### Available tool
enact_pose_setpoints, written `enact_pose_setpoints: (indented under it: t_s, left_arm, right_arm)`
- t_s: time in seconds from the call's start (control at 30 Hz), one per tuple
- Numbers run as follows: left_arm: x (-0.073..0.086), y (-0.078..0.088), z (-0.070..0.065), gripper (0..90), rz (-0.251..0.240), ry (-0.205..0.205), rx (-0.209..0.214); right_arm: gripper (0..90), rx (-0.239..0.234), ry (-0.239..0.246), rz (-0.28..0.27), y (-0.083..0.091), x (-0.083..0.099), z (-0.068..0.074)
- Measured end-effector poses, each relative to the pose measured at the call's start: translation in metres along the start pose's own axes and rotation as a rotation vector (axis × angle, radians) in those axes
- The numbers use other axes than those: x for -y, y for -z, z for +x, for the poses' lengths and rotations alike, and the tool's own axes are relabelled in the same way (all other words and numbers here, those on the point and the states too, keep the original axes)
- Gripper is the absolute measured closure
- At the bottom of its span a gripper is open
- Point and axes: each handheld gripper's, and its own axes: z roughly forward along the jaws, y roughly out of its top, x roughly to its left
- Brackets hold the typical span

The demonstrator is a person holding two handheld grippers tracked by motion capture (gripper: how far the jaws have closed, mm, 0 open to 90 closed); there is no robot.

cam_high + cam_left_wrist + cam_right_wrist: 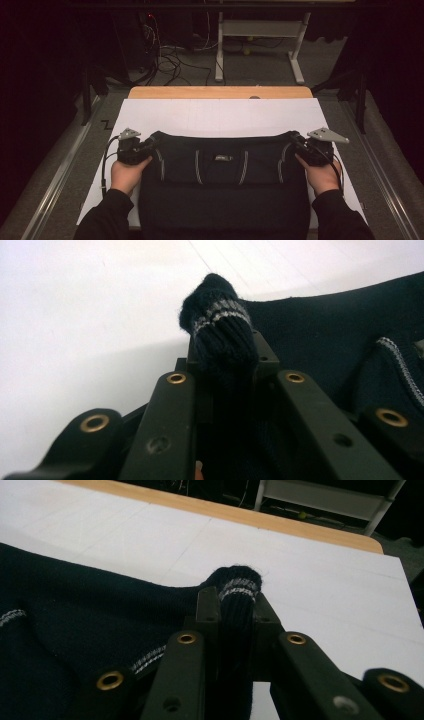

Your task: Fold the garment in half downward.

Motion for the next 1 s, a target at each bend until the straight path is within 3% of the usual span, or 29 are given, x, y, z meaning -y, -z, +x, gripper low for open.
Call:
enact_pose_setpoints:
  t_s: [0.33,0.53,0.63,0.7,0.77,0.8,0.9,0.97,1.0]
  left_arm:
    - [-0.034,-0.013,0.004,73.8,-0.012,0.015,-0.039]
    - [-0.058,-0.01,0.002,73.7,-0.079,-0.009,-0.072]
    - [-0.062,-0.013,0.002,73.7,-0.118,-0.024,-0.103]
    - [-0.06,-0.021,0.004,73.6,-0.099,-0.004,-0.103]
    - [-0.058,-0.025,0.006,72.7,-0.08,0.002,-0.107]
    - [-0.051,-0.033,0.007,72.0,-0.052,0.01,-0.117]
    - [-0.042,-0.042,0.008,63.0,-0.023,0.039,-0.124]
    - [-0.04,-0.043,0.009,50.2,-0.009,0.053,-0.121]
    - [-0.036,-0.04,0.011,45.4,0.003,0.073,-0.115]
  right_arm:
    - [80.0,0.059,0.031,-0.025,-0.022,-0.031,-0.01]
    - [79.9,0.112,0.063,-0.078,-0.026,-0.053,-0.015]
    - [79.7,0.141,0.092,-0.116,-0.029,-0.06,-0.014]
    - [79.4,0.149,0.087,-0.122,-0.034,-0.06,-0.014]
    - [78.9,0.145,0.072,-0.111,-0.037,-0.059,-0.014]
    - [76.5,0.129,0.045,-0.061,-0.046,-0.055,-0.014]
    - [69.9,0.133,0.046,0.003,-0.058,-0.046,-0.01]
    - [54.5,0.125,-0.016,0.059,-0.063,-0.041,-0.01]
    - [47.5,0.148,-0.034,0.061,-0.062,-0.039,-0.01]
